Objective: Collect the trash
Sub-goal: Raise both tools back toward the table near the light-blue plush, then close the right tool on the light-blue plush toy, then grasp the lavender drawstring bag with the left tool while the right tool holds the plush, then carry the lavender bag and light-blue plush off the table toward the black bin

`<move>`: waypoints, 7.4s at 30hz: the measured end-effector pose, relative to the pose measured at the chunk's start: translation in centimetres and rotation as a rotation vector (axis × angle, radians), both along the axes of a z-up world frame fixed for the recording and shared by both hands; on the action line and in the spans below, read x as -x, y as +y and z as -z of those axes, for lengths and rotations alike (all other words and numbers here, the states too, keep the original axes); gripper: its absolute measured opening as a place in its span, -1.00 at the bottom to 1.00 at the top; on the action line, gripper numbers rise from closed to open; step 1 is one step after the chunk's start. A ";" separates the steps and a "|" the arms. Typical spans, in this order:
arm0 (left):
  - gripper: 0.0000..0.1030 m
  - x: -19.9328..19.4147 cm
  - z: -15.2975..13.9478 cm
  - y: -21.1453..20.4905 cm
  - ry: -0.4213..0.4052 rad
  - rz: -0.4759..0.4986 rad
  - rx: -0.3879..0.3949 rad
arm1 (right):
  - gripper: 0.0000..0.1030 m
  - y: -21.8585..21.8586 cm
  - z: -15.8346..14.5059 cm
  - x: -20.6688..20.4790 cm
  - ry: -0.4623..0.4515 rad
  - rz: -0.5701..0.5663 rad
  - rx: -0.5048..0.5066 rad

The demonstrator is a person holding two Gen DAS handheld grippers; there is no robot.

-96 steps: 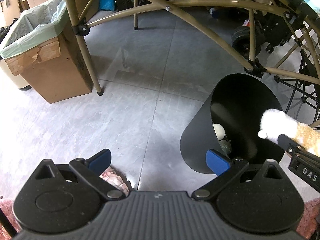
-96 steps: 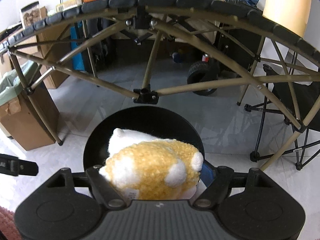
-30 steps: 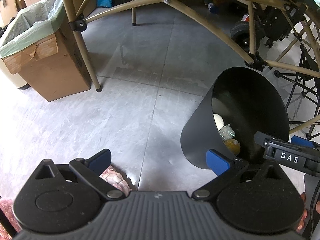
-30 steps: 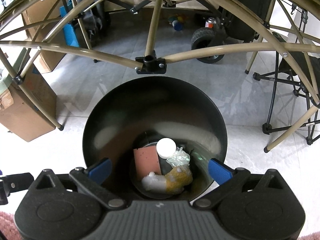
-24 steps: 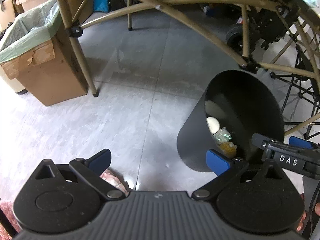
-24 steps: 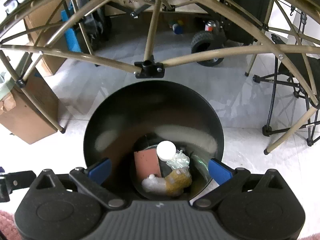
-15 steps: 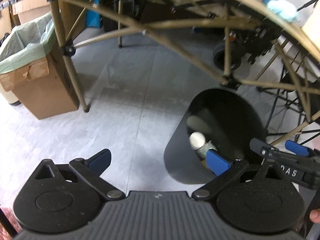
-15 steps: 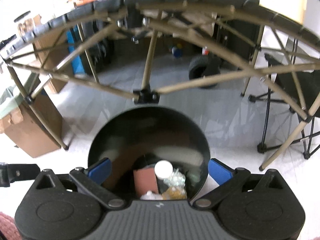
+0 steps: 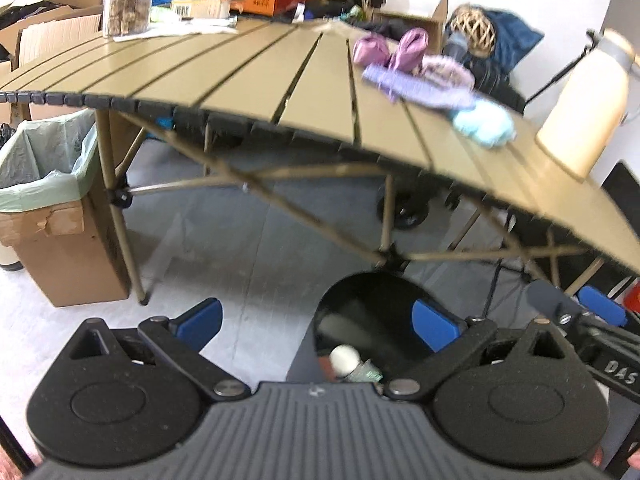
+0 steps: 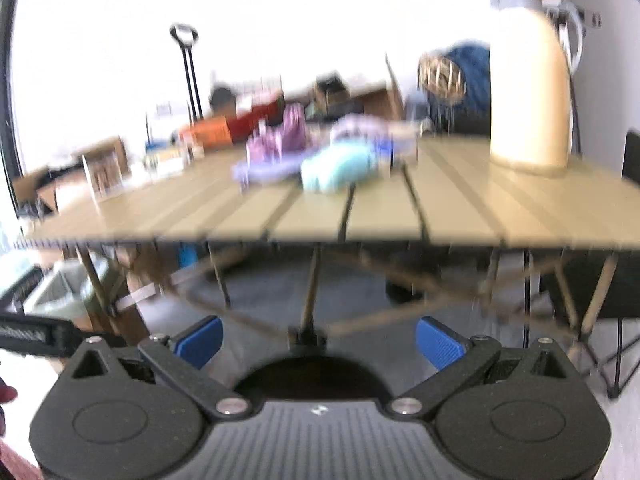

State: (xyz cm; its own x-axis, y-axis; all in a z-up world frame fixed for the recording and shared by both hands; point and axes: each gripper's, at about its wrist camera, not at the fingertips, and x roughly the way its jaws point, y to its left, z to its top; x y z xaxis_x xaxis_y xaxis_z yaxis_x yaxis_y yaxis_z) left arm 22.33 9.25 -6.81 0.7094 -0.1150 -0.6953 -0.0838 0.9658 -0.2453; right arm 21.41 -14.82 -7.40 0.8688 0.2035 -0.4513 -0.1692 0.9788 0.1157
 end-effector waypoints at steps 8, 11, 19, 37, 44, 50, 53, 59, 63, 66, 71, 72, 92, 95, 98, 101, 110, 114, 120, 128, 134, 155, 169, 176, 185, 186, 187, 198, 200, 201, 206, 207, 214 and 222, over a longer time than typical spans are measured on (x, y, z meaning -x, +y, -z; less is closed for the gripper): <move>1.00 -2.4 -3.5 0.3 -0.074 -0.035 0.033 | 1.00 -1.0 -4.2 -2.3 -0.175 0.013 -0.043; 1.00 -4.1 -4.4 0.2 -0.086 -0.051 0.037 | 1.00 -1.0 -4.9 -4.8 -0.192 0.030 -0.029; 1.00 -9.1 -7.3 0.0 -0.150 -0.072 0.005 | 1.00 -0.1 -5.7 -11.2 -0.190 0.078 0.015; 1.00 -15.8 -7.9 -0.2 -0.143 -0.155 0.005 | 1.00 3.5 -4.7 -20.4 0.059 0.045 0.132; 1.00 -16.8 -6.9 0.3 -0.112 -0.183 -0.013 | 1.00 4.1 -4.1 -22.9 0.148 0.065 0.146; 1.00 -17.1 -6.6 0.0 -0.099 -0.182 -0.009 | 0.99 4.1 -4.2 -23.9 0.165 0.072 0.144; 1.00 -17.2 -6.5 -0.3 -0.097 -0.178 -0.009 | 0.97 4.4 -4.2 -23.9 0.164 0.066 0.160; 1.00 -17.2 -6.4 -0.6 -0.091 -0.175 0.004 | 0.64 4.4 -4.1 -23.7 0.158 0.057 0.157; 1.00 -17.2 -6.3 -0.9 -0.091 -0.171 0.008 | 0.46 3.7 -4.0 -23.7 0.162 0.054 0.099; 1.00 -17.1 -6.2 -1.1 -0.089 -0.173 0.007 | 0.43 3.5 -4.0 -23.3 0.151 0.053 0.089; 1.00 -17.2 -6.2 -1.2 -0.089 -0.174 0.012 | 0.40 2.8 -4.1 -22.7 0.135 0.048 0.060; 1.00 -17.2 -6.3 -1.2 -0.091 -0.175 0.011 | 0.40 2.6 -4.2 -22.6 0.132 0.049 0.056; 1.00 -18.3 -6.1 -3.5 -0.090 -0.134 -0.021 | 0.39 -1.9 -4.8 -18.8 0.133 -0.003 0.005; 1.00 -18.7 -5.9 -4.8 -0.091 -0.108 -0.030 | 0.39 -2.9 -4.7 -18.3 0.132 -0.012 -0.002; 1.00 -19.4 -5.5 -6.8 -0.090 -0.070 -0.047 | 0.39 -3.7 -4.4 -17.8 0.138 -0.023 -0.004; 1.00 -19.9 -5.0 -8.9 -0.095 -0.044 -0.082 | 0.39 -4.4 -4.2 -17.5 0.142 -0.027 -0.001; 0.27 -20.7 -3.9 -13.7 -0.117 0.022 -0.237 | 0.39 -6.5 -3.8 -17.0 0.152 -0.028 -0.008; 0.17 -20.6 -3.7 -14.1 -0.127 0.015 -0.263 | 0.39 -7.5 -3.8 -16.8 0.147 -0.002 -0.005; 0.16 -20.3 -3.9 -14.0 -0.134 0.015 -0.261 | 0.39 -9.0 -4.1 -16.7 0.134 0.077 -0.014; 0.45 -19.8 -3.5 -15.2 -0.157 0.029 -0.307 | 0.39 -9.6 -3.9 -17.0 0.132 0.111 -0.025; 0.04 -19.1 -3.3 -15.6 -0.190 0.057 -0.292 | 0.39 -9.5 -3.9 -17.1 0.130 0.117 -0.033; -0.86 -16.6 -3.8 -16.3 -0.274 0.093 -0.311 | 0.39 -9.1 -4.3 -16.1 0.113 0.103 -0.059; -0.88 -13.5 -6.8 -14.4 -0.385 0.108 -0.206 | 0.39 -8.8 -5.0 -14.8 0.086 0.092 -0.085; -0.91 -10.9 -8.6 -13.0 -0.440 0.105 -0.179 | 0.39 -8.2 -5.6 -13.3 0.058 0.075 -0.102; -0.93 -6.5 -10.3 -11.4 -0.507 0.092 -0.169 | 0.39 -7.5 -6.4 -10.1 0.025 0.056 -0.127; -0.93 -5.8 -10.5 -11.3 -0.518 0.089 -0.171 | 0.39 -7.4 -6.5 -9.5 0.023 0.053 -0.130; -0.93 -5.2 -10.7 -11.2 -0.527 0.086 -0.172 | 0.39 -7.3 -6.4 -8.9 0.023 0.049 -0.134; -0.93 2.5 -11.8 -8.8 -0.552 0.062 -0.130 | 0.39 -6.5 -6.6 -1.9 -0.002 0.015 -0.160; -0.93 3.9 -12.0 -8.4 -0.554 0.058 -0.126 | 0.39 -6.2 -6.6 -0.7 -0.003 0.009 -0.160; -0.93 4.7 -12.1 -8.1 -0.555 0.057 -0.124 | 0.39 -6.1 -6.6 -0.2 -0.001 0.006 -0.159; -0.93 8.1 -12.0 -7.0 -0.535 0.051 -0.154 | 0.39 -5.6 -6.1 2.4 0.015 -0.013 -0.154; -0.93 8.7 -11.9 -6.8 -0.529 0.048 -0.161 | 0.39 -5.6 -5.9 3.0 0.022 -0.016 -0.152; -0.93 12.2 -10.6 -6.0 -0.483 0.055 -0.213 | 0.39 -5.2 -3.5 5.3 0.102 -0.025 -0.130; -0.93 13.3 -7.5 -5.1 -0.370 0.050 -0.240 | 0.39 -5.2 -0.5 7.1 0.193 -0.032 -0.084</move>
